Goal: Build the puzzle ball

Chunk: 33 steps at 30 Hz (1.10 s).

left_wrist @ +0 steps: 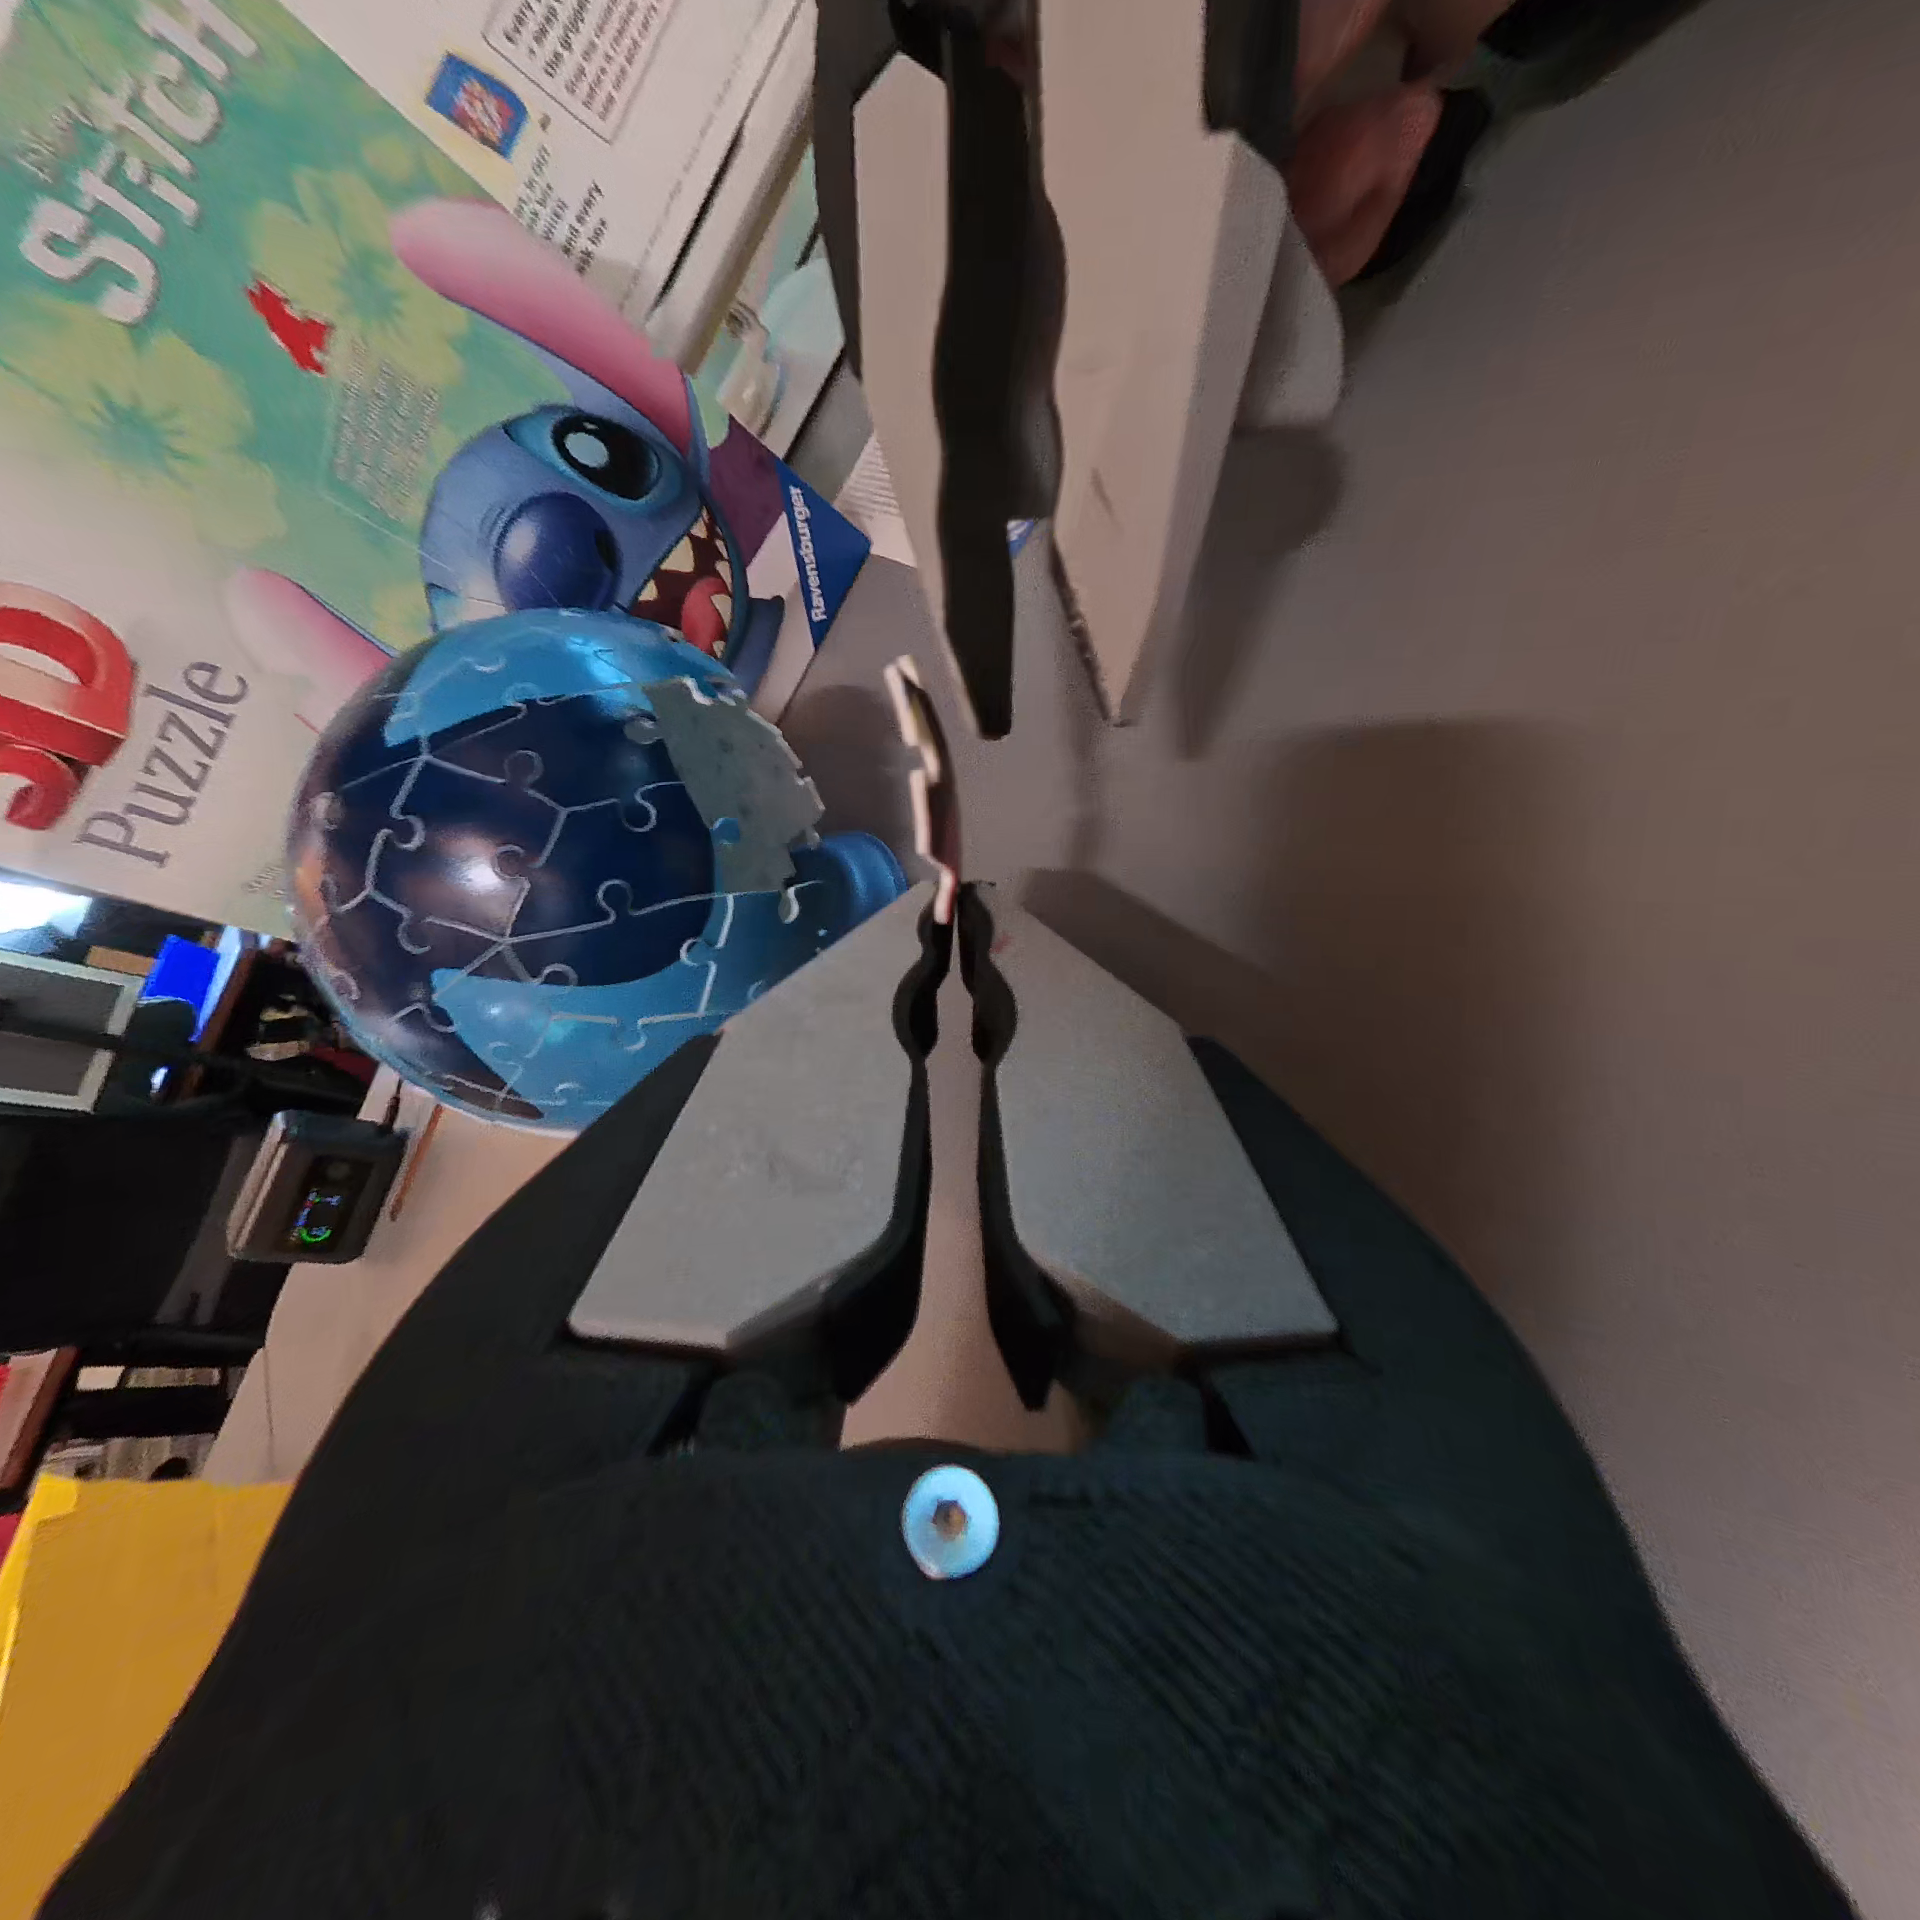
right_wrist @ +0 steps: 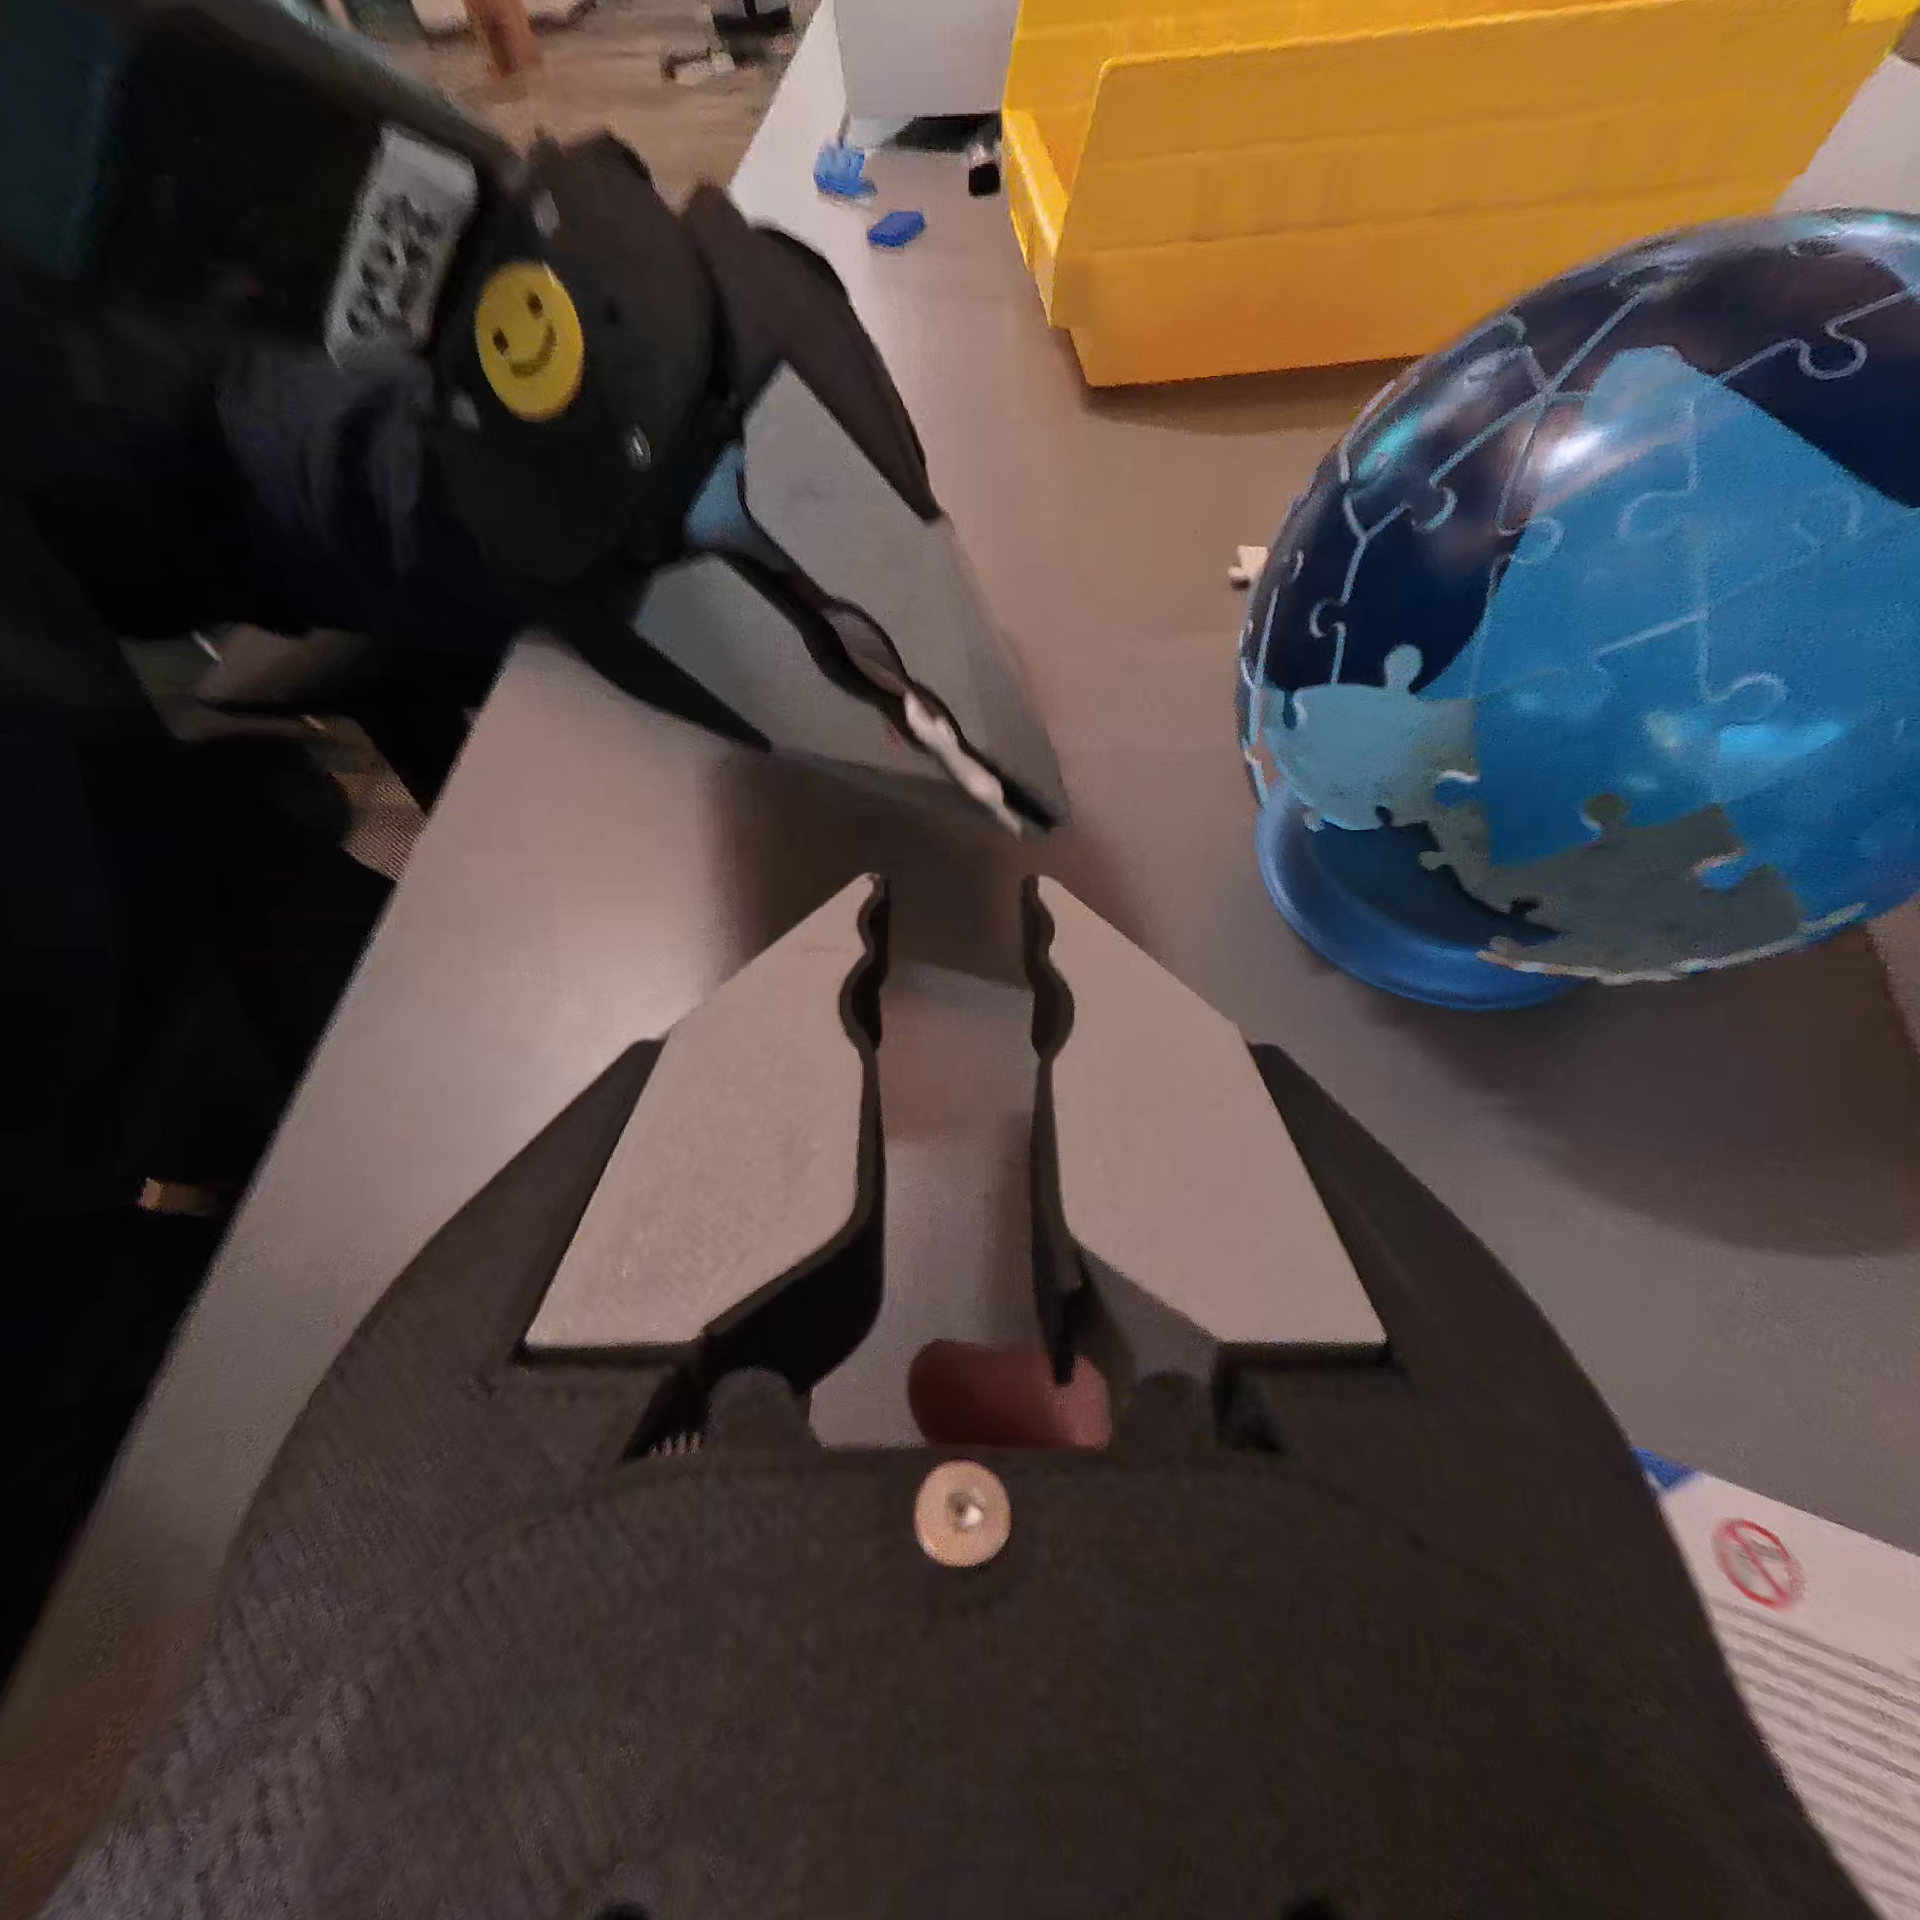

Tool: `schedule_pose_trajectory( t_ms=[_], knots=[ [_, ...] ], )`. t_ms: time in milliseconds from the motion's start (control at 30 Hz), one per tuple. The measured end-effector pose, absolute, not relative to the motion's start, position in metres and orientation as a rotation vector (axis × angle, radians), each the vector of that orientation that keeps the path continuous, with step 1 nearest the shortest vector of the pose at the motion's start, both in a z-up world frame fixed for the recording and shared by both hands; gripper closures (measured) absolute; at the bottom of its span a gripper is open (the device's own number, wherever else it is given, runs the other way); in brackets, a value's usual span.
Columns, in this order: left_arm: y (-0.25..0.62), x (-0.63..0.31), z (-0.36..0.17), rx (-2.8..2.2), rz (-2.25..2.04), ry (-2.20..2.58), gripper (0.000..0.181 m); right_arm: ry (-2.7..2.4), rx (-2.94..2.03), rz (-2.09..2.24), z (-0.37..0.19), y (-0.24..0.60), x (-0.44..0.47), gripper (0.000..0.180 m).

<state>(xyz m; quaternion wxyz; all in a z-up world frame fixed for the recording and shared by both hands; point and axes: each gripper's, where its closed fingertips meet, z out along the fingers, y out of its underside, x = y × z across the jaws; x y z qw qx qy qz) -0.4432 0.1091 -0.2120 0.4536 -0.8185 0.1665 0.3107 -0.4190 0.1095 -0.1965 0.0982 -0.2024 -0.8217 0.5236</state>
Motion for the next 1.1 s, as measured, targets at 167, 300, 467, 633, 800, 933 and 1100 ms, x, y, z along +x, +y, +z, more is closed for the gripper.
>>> schedule_pose_trajectory(
  t_ms=[167,300,467,633,800,933,1100],
  knots=[
    [0.106,-0.438,-0.217,-2.024,0.694,0.415,0.181,-2.404,-0.612,1.527,-0.196,0.115,-0.423,0.154],
    [0.112,-0.417,-0.2,-1.942,0.258,0.243,0.181,-2.344,-0.633,1.659,-0.18,0.106,-0.422,0.154],
    [0.104,-0.44,-0.191,-1.897,0.499,0.262,0.181,-2.269,-0.336,1.669,-0.162,0.09,-0.395,0.18],
    [0.093,-0.444,-0.178,-1.734,1.231,0.64,0.181,-2.375,-0.106,1.464,-0.176,0.084,-0.369,0.18],
    [0.1,-0.419,-0.187,-1.627,1.399,0.888,0.181,-2.271,-0.199,1.488,-0.167,0.099,-0.385,0.159],
    [0.101,-0.415,-0.184,-1.623,1.341,0.861,0.181,-2.24,-0.073,1.414,-0.167,0.095,-0.377,0.161],
    [0.103,-0.407,-0.183,-1.601,1.304,0.869,0.181,-2.273,-0.001,1.313,-0.178,0.089,-0.371,0.163]
  ],
)
